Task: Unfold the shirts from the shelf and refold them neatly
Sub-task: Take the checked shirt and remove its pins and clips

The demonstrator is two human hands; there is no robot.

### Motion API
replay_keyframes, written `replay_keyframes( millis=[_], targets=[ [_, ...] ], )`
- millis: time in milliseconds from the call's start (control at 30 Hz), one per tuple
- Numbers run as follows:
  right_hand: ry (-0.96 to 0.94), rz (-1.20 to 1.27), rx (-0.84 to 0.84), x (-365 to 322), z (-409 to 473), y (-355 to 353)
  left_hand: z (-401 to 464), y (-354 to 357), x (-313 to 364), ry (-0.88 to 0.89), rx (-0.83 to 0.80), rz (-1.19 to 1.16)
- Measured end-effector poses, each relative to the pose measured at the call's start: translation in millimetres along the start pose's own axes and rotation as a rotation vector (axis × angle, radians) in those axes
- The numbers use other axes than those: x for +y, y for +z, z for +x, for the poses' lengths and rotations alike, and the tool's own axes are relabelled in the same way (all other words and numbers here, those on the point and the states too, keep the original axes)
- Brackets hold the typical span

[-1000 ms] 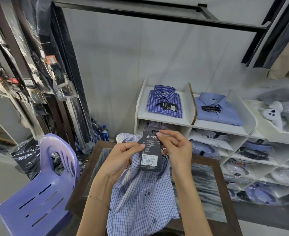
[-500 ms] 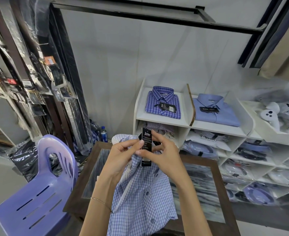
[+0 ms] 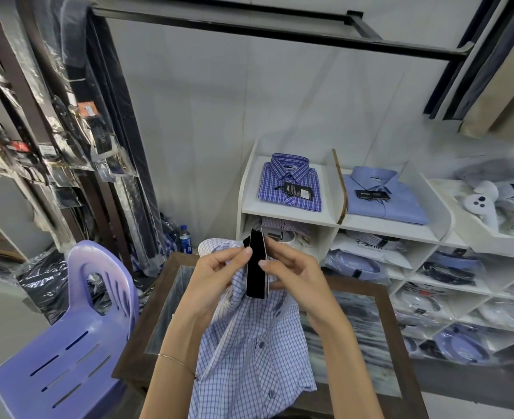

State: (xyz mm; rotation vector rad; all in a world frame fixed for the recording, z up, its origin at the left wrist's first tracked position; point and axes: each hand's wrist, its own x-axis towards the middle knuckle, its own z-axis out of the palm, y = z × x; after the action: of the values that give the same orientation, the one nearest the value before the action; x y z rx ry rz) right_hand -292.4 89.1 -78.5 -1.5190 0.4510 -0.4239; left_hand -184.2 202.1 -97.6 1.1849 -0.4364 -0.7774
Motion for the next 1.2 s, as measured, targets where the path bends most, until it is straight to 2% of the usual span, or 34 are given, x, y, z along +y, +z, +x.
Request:
replay_keyframes(
  millis=[267,433,767,1033,1200],
  targets=[
    [0.079,-0.027,-0.032,-2,-3,-14,3,-2,3,0.091,0.086,0.220],
    [0.132,0.084,-0.054,-1,-1,-17,4,-5,3,0.100,0.086,0.290],
    [0.144,0.130,-0.074,0,1,-17,4,-6,7,0.113,0.071,0.321],
    [0.034,-0.060,0.010,0,2,0,5,4,1,0.106,0.091,0.227],
    [0.009,-0.062,-0.006,-3,1,2,6,2,-1,0.098,0.080,0.213]
  ],
)
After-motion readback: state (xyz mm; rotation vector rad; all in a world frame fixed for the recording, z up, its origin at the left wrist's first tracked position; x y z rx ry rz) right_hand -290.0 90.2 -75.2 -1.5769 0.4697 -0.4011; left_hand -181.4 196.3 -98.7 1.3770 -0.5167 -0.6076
